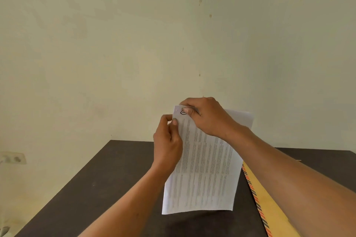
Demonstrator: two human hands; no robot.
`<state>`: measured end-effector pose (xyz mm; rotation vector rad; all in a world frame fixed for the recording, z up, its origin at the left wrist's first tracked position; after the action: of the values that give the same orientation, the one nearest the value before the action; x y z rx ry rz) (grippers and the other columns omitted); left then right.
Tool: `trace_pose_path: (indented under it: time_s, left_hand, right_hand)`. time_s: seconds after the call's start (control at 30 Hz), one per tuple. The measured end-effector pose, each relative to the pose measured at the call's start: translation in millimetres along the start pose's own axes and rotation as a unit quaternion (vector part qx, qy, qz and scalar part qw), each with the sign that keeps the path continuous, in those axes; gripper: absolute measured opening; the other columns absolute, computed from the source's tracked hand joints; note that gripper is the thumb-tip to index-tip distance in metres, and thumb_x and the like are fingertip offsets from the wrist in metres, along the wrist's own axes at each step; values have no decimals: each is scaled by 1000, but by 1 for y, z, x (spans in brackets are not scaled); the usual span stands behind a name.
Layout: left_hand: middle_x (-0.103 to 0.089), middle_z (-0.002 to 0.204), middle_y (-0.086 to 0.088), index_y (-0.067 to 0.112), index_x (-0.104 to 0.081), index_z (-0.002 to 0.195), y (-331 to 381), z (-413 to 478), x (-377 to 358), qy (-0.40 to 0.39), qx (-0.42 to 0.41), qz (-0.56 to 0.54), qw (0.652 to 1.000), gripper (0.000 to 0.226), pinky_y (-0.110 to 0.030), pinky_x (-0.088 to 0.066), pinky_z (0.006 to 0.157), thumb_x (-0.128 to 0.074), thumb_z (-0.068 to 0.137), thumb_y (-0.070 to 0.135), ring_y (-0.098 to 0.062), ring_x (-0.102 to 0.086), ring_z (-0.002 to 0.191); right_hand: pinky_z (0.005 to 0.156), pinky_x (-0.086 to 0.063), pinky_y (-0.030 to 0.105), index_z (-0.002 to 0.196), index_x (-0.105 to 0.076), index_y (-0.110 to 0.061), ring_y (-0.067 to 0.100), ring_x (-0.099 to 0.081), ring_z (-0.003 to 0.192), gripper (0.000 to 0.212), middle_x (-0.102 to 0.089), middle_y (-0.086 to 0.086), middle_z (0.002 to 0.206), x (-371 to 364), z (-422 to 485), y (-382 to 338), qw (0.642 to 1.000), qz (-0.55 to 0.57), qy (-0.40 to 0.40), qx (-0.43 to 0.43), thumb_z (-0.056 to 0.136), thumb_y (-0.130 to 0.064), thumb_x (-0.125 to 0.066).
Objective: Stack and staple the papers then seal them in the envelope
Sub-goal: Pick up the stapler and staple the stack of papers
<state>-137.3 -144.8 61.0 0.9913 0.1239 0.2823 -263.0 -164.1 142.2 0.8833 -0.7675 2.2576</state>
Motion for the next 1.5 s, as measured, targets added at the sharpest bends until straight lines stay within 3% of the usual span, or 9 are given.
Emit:
trace_pose_path:
  time_s: [0.1,0.23,0.37,0.77,0.93,1.13,1.37,1.43,1.5]
  left_hand:
    - [-65,68,-3,27,-48,110,4,-2,-4,15,16,-41,999,8,-19,-44,46,-42,106,31,-5,-52,48]
    - [-75,81,3,30,-50,105,-3,-12,-6,68,43,-62,995,5,-27,-54,55,-54,102,28,-13,-66,61]
    - [-73,89,6,20,-59,100,-10,-17,-3,107,67,-71,990,5,-13,-50,57,-63,97,21,0,-67,70]
    - [-77,80,3,29,-76,98,2,-6,7,128,62,-120,983,12,-9,-52,64,-72,92,19,-5,-72,75]
    - [-77,90,12,25,-78,101,30,19,0,85,20,-74,993,15,-6,-53,72,-70,93,16,1,-72,84]
    - [-74,86,18,25,-79,103,50,43,-23,-47,-12,78,996,16,-1,-48,63,-69,93,18,8,-69,76]
    - [-76,104,3,19,-78,108,14,11,-73,-215,-3,218,952,18,-2,-42,70,-70,93,16,-6,-68,90]
    - [-76,106,2,17,-78,109,-4,-6,-85,-254,8,235,938,19,1,-41,65,-69,94,14,-5,-66,88]
    - [-76,105,2,17,-78,109,-18,-19,-96,-279,16,245,928,18,1,-42,62,-68,94,14,-3,-66,82]
  right_hand:
    - [75,-54,37,120,-62,-26,18,-66,79,20,-69,-9,85,8,-2,-3,999,-8,32,2,101,-22,-57]
    - [80,-56,37,112,-68,-27,14,-66,81,17,-72,-10,86,6,-9,-2,999,-17,39,4,98,-21,-62]
    - [87,-56,42,113,-76,-24,18,-70,96,24,-76,-3,101,0,-11,5,999,-18,34,5,97,-16,-61]
    - [93,-56,28,112,-79,-16,10,-70,99,22,-77,-2,105,10,-5,10,997,56,54,-16,94,-10,-68]
    - [78,-46,1,109,-80,-16,-8,-65,84,20,-78,-6,103,36,-2,16,989,95,99,-54,93,-9,-70]
    - [81,-54,20,104,-82,-19,8,-70,87,16,-78,-2,93,52,-23,49,971,145,98,-164,89,-21,-77]
    - [62,-49,28,93,-77,-15,15,-70,68,15,-78,4,85,44,-108,116,924,139,-28,-357,92,-29,-73]
    - [62,-51,28,100,-73,-14,16,-69,72,29,-75,4,91,39,-151,138,893,44,-142,-426,88,-40,-75]
    - [77,-57,34,114,-68,-13,17,-71,88,54,-74,3,104,35,-201,155,823,-72,-301,-477,79,-54,-79]
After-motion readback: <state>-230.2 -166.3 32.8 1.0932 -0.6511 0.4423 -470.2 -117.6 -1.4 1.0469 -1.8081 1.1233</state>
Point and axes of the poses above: each hand's wrist, its own z-axis towards the middle knuckle, its own x-axis out of the back of the hand, y = z × x, the point moved 6 cm from there along z, towards the middle knuckle
